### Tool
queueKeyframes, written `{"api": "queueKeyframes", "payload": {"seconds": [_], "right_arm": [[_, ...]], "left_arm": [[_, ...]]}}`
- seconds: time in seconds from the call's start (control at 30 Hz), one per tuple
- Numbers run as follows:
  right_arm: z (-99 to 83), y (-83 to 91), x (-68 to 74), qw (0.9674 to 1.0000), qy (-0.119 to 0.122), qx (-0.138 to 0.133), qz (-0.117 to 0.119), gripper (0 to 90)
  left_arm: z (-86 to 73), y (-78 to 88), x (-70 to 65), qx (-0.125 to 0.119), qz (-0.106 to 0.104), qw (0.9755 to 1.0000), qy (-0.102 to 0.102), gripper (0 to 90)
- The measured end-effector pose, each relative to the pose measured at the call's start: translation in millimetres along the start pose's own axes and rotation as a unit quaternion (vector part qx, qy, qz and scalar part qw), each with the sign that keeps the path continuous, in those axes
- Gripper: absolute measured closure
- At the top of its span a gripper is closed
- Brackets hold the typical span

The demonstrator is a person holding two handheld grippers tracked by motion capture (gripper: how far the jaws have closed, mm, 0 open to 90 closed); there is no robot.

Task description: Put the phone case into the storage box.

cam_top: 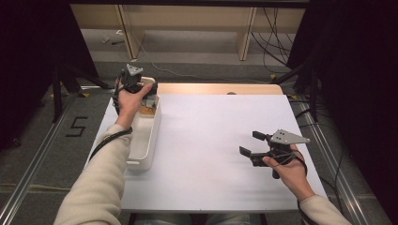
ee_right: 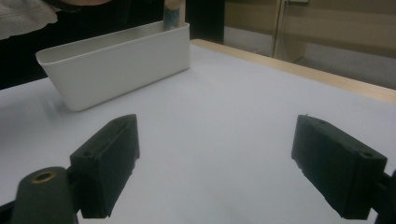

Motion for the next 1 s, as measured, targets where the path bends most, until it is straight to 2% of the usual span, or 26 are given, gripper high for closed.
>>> {"api": "queueKeyframes", "payload": {"seconds": [1.0], "right_arm": [[-0.1,0.1,0.0,1.0000,0.000,0.000,0.000,16.1]], "left_arm": [[-9.7,-8.2,0.2,0.016,-0.001,0.9999,0.002,8.6]]}}
Point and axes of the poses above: each handheld gripper's, and its own axes: y roughly backward along the jaws, z roughly out of its top, x roughly to its left, the point moved 10 cm from there along -y, roughly forward along the jaws, and after that the axes turned 13 degrees about -z, right-handed, at the moved point
